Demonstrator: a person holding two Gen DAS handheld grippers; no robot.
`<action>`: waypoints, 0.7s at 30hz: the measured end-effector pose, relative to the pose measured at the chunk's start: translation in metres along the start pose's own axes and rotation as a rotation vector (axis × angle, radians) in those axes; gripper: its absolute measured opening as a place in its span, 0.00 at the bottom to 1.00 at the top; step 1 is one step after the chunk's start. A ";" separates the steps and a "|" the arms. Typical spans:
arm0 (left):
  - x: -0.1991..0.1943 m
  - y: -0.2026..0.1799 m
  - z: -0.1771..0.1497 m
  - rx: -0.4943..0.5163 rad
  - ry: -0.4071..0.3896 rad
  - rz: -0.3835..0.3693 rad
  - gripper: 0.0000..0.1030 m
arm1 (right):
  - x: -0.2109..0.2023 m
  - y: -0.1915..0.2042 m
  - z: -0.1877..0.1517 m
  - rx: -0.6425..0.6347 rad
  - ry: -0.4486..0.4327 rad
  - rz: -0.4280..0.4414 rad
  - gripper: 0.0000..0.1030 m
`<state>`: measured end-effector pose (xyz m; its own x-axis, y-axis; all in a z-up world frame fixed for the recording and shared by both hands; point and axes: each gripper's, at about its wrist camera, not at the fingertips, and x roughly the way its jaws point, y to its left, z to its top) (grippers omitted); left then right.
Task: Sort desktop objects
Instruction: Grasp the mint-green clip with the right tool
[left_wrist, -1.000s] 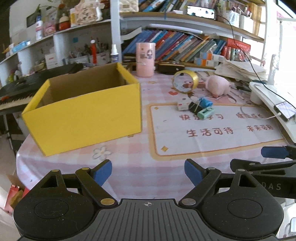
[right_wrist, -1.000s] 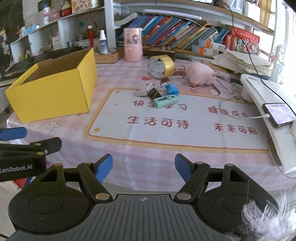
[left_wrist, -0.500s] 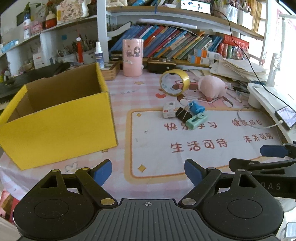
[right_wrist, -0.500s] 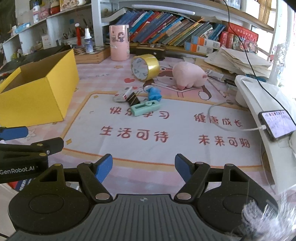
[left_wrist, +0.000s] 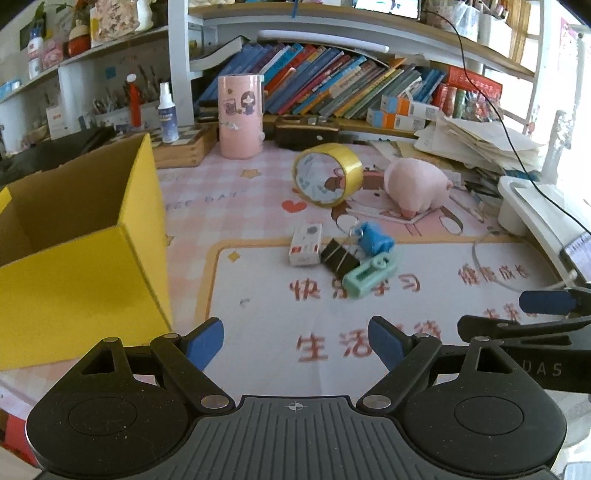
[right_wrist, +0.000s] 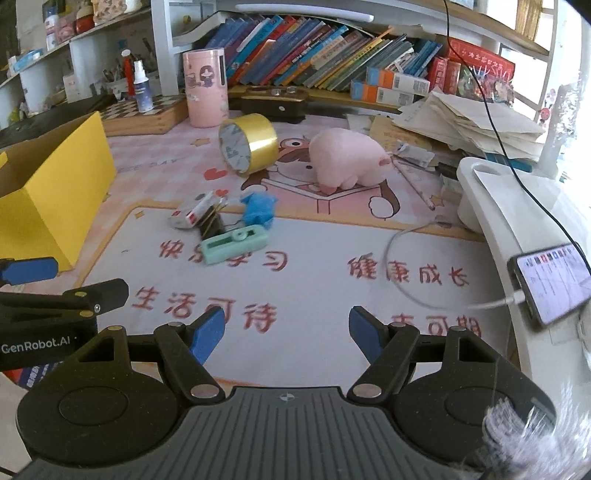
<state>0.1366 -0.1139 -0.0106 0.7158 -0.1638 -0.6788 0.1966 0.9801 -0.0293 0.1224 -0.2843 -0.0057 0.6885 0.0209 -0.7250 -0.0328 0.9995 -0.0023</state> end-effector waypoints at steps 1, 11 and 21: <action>0.003 -0.002 0.003 -0.003 -0.001 0.007 0.85 | 0.003 -0.003 0.003 -0.003 0.002 0.005 0.70; 0.022 -0.013 0.024 -0.041 -0.005 0.089 0.85 | 0.034 -0.016 0.027 -0.086 0.023 0.095 0.70; 0.034 -0.012 0.040 -0.075 -0.010 0.195 0.85 | 0.077 -0.007 0.047 -0.204 0.098 0.224 0.78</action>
<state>0.1848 -0.1353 -0.0040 0.7424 0.0292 -0.6693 0.0032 0.9989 0.0471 0.2094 -0.2884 -0.0290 0.5748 0.2278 -0.7860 -0.3274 0.9443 0.0342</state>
